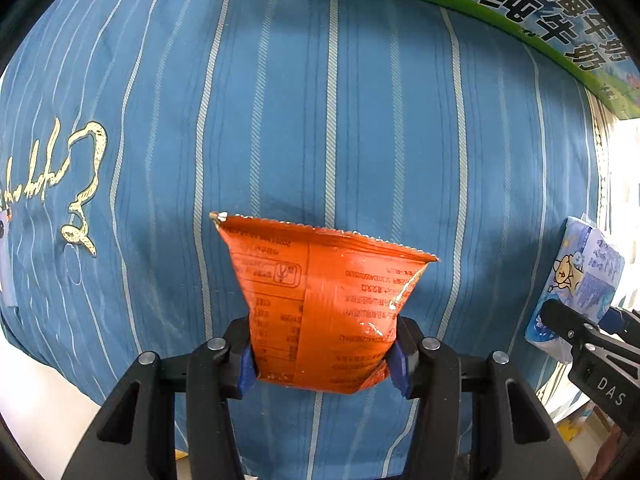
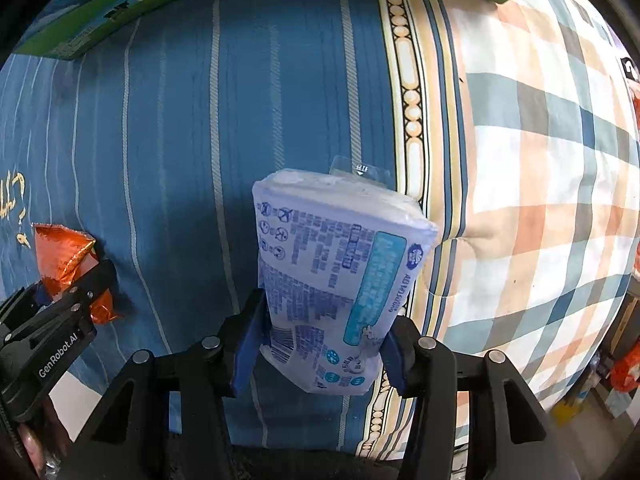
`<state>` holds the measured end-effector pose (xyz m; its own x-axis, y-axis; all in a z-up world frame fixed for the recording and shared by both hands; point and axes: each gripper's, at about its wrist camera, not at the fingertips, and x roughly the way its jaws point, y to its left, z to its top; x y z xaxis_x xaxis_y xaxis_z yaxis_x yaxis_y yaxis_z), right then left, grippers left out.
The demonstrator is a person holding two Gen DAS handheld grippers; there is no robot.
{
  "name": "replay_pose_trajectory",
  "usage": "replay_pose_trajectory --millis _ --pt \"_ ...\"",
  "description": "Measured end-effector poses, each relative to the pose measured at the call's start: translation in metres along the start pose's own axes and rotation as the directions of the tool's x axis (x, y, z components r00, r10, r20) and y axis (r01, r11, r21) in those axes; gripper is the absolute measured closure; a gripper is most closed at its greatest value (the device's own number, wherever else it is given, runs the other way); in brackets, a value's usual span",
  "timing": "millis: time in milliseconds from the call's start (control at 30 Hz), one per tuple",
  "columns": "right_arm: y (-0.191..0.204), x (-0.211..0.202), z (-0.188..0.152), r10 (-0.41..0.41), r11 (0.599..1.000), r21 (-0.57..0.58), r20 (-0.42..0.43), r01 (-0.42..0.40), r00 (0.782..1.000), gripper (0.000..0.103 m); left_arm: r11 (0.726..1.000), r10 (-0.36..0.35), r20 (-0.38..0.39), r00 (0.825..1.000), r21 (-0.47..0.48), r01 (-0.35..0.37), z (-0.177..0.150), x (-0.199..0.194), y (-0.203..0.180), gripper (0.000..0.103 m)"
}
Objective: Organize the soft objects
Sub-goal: 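Carry the orange bag and white-blue wipes pack over the box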
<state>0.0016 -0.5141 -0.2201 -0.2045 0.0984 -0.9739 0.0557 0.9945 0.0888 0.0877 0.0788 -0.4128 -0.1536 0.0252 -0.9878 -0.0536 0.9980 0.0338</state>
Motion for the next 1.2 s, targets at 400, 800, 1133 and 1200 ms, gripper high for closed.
replay_pose_trajectory --millis 400,800,1133,1200 --pt "0.010 -0.039 -0.006 0.050 0.997 -0.066 0.055 -0.046 0.997 0.058 0.999 -0.015 0.117 0.993 0.045 0.010 -0.009 -0.058 -0.019 0.056" --pt "0.002 -0.181 -0.004 0.183 0.974 -0.177 0.228 -0.144 0.956 0.058 0.975 -0.224 0.268 0.937 0.058 0.217 0.011 -0.195 -0.022 0.056" --pt "0.002 -0.268 0.086 0.222 0.965 -0.206 0.329 -0.160 0.918 0.058 0.970 -0.243 0.331 0.912 0.059 0.237 0.112 -0.253 -0.023 0.055" --pt "0.007 -0.262 0.110 0.223 0.964 -0.213 0.306 -0.162 0.926 0.058 0.971 -0.236 0.303 0.923 0.047 0.233 0.133 -0.244 -0.021 0.055"
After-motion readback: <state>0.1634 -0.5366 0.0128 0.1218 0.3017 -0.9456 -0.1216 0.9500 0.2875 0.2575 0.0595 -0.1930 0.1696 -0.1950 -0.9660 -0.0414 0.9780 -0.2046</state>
